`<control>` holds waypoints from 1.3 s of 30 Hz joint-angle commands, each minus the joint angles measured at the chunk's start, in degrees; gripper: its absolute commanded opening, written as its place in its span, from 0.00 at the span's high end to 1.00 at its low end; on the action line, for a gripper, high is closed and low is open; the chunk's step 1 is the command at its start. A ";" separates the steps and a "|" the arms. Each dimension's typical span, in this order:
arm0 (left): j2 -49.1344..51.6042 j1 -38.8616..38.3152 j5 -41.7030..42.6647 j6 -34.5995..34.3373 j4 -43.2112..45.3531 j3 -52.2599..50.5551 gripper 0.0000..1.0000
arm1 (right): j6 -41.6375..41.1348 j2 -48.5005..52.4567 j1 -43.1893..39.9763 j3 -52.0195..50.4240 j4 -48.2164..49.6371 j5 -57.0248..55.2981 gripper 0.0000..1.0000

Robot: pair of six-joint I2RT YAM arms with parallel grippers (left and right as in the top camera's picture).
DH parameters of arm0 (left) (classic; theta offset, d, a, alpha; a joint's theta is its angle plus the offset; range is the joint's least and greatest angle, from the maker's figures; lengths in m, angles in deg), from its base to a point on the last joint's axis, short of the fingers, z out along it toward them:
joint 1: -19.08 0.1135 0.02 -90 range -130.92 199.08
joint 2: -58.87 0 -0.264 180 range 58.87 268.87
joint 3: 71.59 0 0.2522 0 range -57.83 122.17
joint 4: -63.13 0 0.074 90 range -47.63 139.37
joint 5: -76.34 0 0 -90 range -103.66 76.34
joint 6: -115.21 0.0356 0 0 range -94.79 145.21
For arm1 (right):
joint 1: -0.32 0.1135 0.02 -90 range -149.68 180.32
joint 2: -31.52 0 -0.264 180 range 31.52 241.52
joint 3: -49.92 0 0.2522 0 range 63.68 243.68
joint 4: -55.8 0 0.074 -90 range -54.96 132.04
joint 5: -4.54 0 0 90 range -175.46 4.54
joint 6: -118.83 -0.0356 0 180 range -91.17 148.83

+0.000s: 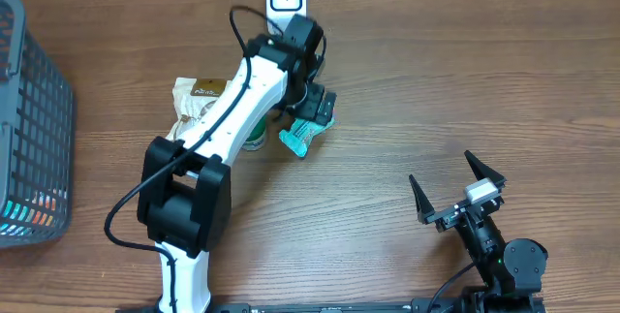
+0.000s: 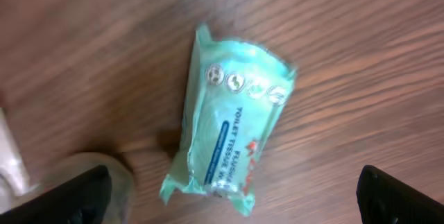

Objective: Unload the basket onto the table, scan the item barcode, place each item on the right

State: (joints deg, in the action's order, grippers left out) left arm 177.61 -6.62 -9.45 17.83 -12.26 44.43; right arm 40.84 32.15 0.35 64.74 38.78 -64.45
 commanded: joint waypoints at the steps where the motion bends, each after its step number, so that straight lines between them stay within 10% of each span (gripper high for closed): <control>1: -1.77 0.07 -0.20 0.11 -4.68 11.02 0.00 | -0.24 -0.35 0.07 -0.61 0.11 0.09 0.00; 18: -2.47 25.40 0.72 1.60 -34.47 53.94 0.00 | -0.24 -0.35 0.07 -0.61 0.13 0.09 0.00; 39: -3.74 72.50 -3.15 -10.93 -35.19 54.01 0.00 | -0.24 -0.35 0.07 -0.61 0.11 0.09 0.00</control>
State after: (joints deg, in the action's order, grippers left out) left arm 172.32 60.92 -11.22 9.59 -46.46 98.99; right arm 40.84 32.15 0.35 64.74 38.75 -64.47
